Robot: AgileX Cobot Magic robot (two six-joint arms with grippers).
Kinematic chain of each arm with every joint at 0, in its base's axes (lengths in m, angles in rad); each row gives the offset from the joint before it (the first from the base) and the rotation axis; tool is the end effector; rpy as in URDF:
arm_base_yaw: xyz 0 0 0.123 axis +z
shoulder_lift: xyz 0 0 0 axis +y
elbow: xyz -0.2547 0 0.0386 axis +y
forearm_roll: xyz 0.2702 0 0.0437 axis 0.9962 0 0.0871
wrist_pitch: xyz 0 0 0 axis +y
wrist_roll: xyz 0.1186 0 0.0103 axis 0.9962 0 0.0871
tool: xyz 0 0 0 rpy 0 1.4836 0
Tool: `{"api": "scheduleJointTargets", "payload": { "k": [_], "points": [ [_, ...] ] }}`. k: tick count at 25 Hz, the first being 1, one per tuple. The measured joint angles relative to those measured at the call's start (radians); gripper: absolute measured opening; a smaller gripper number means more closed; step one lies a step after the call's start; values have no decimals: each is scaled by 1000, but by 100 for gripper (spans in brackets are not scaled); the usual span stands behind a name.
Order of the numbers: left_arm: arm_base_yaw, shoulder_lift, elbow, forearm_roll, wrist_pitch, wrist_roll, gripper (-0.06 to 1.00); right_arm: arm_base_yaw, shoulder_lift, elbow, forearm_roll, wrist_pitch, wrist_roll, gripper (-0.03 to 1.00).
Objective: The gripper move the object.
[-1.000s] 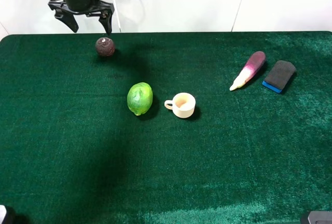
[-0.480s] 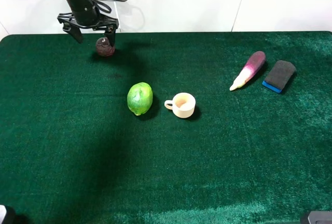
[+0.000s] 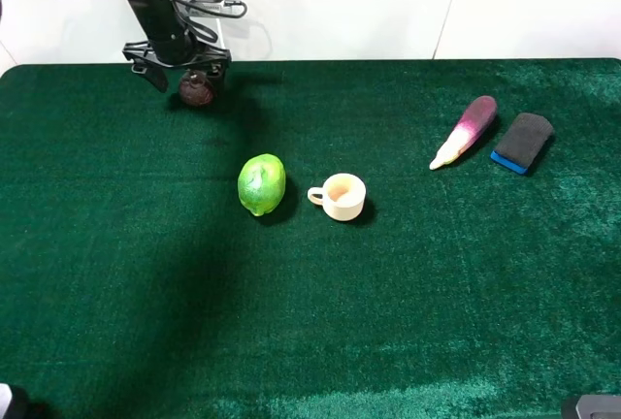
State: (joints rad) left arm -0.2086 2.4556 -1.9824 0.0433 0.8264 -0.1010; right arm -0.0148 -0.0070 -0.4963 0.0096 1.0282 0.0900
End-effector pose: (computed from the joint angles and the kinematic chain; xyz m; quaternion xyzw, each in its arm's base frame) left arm 0.5131 -0.1047 0.0588 0.0645 0.9817 -0.0094 0.1789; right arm 0.0685 0.0000 0.2779 0.0441 0.8426 0.0250 0.5362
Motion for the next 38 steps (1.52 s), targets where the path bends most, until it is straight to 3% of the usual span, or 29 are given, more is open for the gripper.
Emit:
{"api": "scheduleJointTargets", "payload": {
  "k": [15, 20, 31, 38],
  "points": [
    [-7, 12, 0, -26, -18, 0, 83, 0, 0, 0, 0, 0, 0, 69],
    [-7, 12, 0, -26, -2, -1, 61, 0, 0, 0, 0, 0, 0, 69],
    [-7, 12, 0, -26, 10, -3, 61, 0, 0, 0, 0, 0, 0, 69],
    [-7, 17, -76, -22, 100, -4, 61, 0, 0, 0, 0, 0, 0, 69]
  ]
}}
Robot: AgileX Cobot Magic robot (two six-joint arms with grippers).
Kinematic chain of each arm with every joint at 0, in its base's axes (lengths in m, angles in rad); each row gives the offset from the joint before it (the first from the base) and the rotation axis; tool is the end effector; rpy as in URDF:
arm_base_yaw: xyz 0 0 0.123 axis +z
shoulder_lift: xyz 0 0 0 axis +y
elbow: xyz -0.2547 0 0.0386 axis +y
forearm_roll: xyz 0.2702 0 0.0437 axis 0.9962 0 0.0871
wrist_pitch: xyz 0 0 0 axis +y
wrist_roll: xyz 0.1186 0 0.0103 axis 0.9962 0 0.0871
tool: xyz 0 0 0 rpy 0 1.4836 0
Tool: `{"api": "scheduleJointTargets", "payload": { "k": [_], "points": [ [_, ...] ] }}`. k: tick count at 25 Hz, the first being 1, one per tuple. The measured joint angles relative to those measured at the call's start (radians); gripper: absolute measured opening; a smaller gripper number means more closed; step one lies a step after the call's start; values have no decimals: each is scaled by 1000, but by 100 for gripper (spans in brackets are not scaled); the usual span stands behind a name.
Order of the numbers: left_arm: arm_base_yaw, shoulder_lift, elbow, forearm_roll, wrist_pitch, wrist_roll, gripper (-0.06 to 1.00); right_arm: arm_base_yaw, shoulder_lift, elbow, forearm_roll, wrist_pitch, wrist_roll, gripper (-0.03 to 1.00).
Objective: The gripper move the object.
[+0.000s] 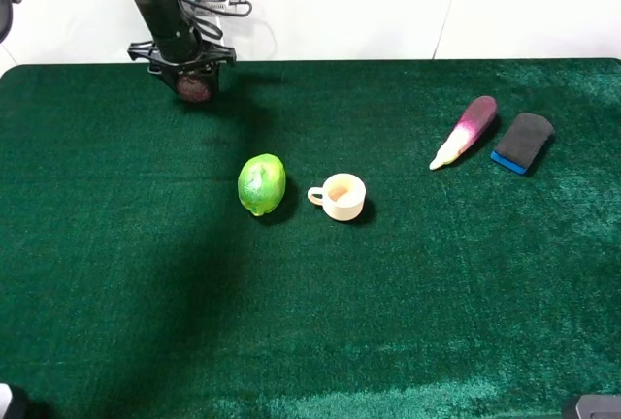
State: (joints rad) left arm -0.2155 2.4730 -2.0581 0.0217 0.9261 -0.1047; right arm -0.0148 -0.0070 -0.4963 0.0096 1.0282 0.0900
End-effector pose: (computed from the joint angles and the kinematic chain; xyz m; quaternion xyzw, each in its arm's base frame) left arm 0.5140 -0.1104 0.0686 0.0597 0.9856 -0.0157 0.1573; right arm 0.0685 0.0000 0.2779 0.0441 0.8426 0.0250 0.5362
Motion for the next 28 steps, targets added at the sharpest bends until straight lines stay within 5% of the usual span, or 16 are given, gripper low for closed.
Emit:
{"api": "scheduleJointTargets", "payload": {
  "k": [15, 28],
  "points": [
    [0, 0, -154, 0, 225, 0, 61, 0, 0, 0, 0, 0, 0, 69],
    [-84, -45, -168, 11, 234, -1, 61, 0, 0, 0, 0, 0, 0, 69]
  ]
}}
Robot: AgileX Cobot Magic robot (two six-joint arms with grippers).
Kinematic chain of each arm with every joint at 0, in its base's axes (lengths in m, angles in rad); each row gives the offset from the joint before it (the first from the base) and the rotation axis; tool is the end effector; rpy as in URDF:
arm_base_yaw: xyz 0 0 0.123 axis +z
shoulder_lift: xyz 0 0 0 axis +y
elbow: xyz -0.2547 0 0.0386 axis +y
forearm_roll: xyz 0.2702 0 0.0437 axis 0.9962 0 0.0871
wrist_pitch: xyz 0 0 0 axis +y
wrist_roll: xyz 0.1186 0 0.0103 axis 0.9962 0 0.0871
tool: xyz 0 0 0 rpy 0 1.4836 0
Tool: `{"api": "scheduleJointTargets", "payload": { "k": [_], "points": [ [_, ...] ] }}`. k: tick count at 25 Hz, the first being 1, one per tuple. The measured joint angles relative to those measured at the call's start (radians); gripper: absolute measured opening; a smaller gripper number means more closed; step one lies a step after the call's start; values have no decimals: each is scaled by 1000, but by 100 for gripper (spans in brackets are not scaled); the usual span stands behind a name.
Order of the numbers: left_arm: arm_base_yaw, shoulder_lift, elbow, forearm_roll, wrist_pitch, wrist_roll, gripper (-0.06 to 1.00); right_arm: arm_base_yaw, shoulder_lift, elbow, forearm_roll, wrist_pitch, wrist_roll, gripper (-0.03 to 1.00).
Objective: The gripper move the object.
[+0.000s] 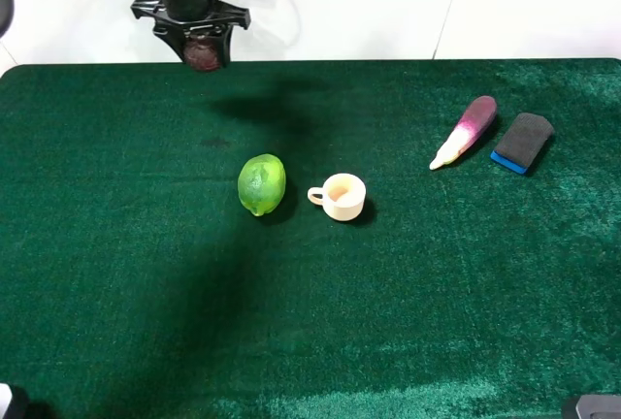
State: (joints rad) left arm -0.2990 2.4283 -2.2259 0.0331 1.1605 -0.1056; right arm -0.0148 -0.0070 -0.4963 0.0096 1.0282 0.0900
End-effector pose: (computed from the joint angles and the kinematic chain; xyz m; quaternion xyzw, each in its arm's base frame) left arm 0.5036 -0.1515 0.1351 0.0998 0.9840 -0.0139 0.1472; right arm 0.0685 0.0000 0.2779 0.0441 0.8426 0.0250 0.5362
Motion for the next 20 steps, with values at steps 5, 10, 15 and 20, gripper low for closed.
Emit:
{"api": "scheduleJointTargets", "payload": {
  "k": [5, 10, 15, 20],
  "points": [
    [-69, 0, 0, 0, -2, -6, 61, 0, 0, 0, 0, 0, 0, 69],
    [-148, 0, 0, 0, -27, -21, 61, 0, 0, 0, 0, 0, 0, 69],
    [-224, 0, 0, -33, -51, -26, 61, 0, 0, 0, 0, 0, 0, 69],
    [-293, 1, -5, -33, -85, -57, 61, 0, 0, 0, 0, 0, 0, 69]
  ]
}}
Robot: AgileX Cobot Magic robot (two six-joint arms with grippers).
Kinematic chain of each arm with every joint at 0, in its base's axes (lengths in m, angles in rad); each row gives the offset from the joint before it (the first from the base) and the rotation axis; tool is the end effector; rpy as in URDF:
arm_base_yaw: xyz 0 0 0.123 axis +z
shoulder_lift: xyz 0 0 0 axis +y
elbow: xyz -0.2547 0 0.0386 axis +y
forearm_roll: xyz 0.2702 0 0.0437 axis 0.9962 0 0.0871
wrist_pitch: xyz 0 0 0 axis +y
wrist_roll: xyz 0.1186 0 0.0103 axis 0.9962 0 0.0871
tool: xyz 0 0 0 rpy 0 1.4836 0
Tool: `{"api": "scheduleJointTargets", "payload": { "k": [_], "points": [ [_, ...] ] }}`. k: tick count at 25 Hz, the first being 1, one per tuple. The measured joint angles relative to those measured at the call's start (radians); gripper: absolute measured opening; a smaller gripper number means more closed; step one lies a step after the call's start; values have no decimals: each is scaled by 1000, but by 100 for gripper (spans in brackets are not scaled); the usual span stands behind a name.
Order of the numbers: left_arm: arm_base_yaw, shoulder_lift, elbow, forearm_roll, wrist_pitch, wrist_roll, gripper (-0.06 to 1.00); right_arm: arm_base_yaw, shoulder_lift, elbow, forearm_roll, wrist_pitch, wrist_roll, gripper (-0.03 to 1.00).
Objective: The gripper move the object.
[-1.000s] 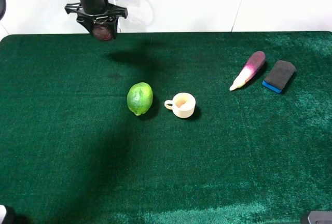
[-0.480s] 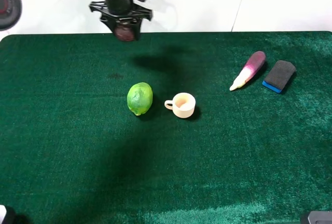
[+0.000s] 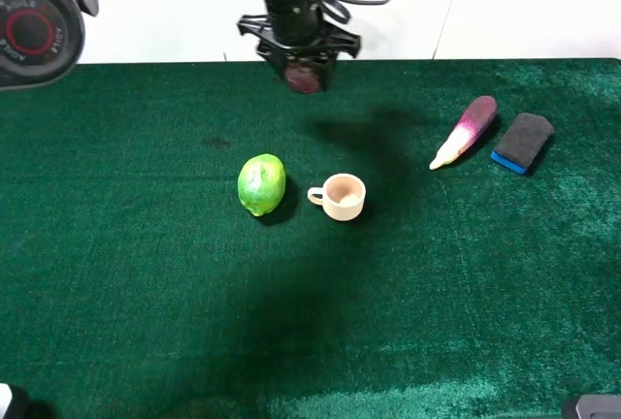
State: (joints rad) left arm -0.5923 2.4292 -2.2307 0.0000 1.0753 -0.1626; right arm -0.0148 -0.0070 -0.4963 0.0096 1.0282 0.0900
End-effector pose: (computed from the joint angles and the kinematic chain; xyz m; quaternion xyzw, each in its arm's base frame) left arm 0.4447 -0.2993 0.1394 0.2093 0.9590 -0.0704 0.1775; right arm 0.0685 0.0000 0.2779 0.0441 0.8426 0.0250 0.5362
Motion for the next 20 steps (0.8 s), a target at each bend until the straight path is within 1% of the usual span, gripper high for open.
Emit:
{"api": "scheduleJointTargets", "payload": {
  "k": [5, 9, 17, 20],
  "points": [
    [-49, 19, -43, 0, -23, -23, 61, 0, 0, 0, 0, 0, 0, 69],
    [-82, 32, -60, 0, -69, -42, 61, 0, 0, 0, 0, 0, 0, 69],
    [-140, 84, -65, 0, -215, -43, 61, 0, 0, 0, 0, 0, 0, 69],
    [-161, 104, -65, 20, -282, -42, 61, 0, 0, 0, 0, 0, 0, 69]
  ]
}}
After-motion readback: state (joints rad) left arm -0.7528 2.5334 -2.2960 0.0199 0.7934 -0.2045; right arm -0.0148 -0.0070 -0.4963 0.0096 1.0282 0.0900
